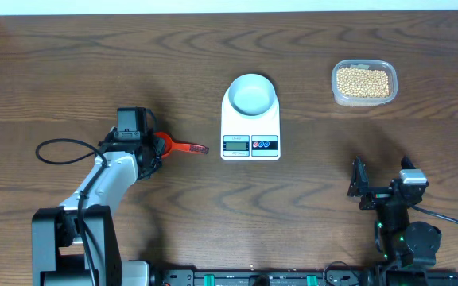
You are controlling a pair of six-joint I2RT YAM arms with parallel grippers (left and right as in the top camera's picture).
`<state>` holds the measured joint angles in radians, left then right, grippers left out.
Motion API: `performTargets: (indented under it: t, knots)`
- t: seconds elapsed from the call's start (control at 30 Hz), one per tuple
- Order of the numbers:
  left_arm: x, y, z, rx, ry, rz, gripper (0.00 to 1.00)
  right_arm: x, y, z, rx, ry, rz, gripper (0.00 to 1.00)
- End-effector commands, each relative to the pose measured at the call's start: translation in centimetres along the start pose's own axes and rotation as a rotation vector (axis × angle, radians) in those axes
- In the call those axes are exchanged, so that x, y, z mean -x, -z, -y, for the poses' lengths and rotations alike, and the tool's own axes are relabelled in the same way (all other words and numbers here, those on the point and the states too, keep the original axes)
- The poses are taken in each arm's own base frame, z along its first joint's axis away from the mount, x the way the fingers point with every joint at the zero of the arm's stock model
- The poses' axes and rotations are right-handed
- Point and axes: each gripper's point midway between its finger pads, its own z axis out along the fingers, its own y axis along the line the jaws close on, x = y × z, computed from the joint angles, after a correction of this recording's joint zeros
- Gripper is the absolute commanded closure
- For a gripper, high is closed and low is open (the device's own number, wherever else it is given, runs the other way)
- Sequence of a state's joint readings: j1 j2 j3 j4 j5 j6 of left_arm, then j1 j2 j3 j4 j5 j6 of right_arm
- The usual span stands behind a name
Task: Scoop item into bowl and weigh 50g on scale
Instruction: 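Close the left gripper on the red scoop's rim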
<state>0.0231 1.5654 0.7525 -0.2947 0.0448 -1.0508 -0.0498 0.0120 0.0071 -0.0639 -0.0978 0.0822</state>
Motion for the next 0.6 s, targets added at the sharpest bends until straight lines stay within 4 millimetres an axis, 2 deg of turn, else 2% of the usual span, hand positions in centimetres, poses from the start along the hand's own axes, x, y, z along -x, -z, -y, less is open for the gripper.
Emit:
performTargets:
  t: [0.0, 0.3, 0.4, 0.43, 0.57]
  knots:
    - [0.28, -0.39, -0.40, 0.028, -0.001, 0.020, 0.69, -0.07, 0.02, -0.24, 0.011, 0.010, -0.001, 0.01]
    - [0.02, -1.13, -0.91, 0.052, 0.004, 0.008, 0.73, -0.07, 0.02, -0.24, 0.011, 0.010, -0.001, 0.01]
    - [0.08, -1.14, -0.79, 0.047, 0.025, 0.010, 0.81, -0.07, 0.02, -0.24, 0.011, 0.010, -0.001, 0.01]
    - [0.10, -1.15, -0.72, 0.044, 0.025, 0.011, 0.92, -0.07, 0.02, -0.24, 0.011, 0.010, -0.001, 0.01]
    - [0.11, -1.15, -0.74, 0.045, 0.024, 0.012, 0.92, -0.07, 0.02, -0.24, 0.011, 0.010, -0.001, 0.01]
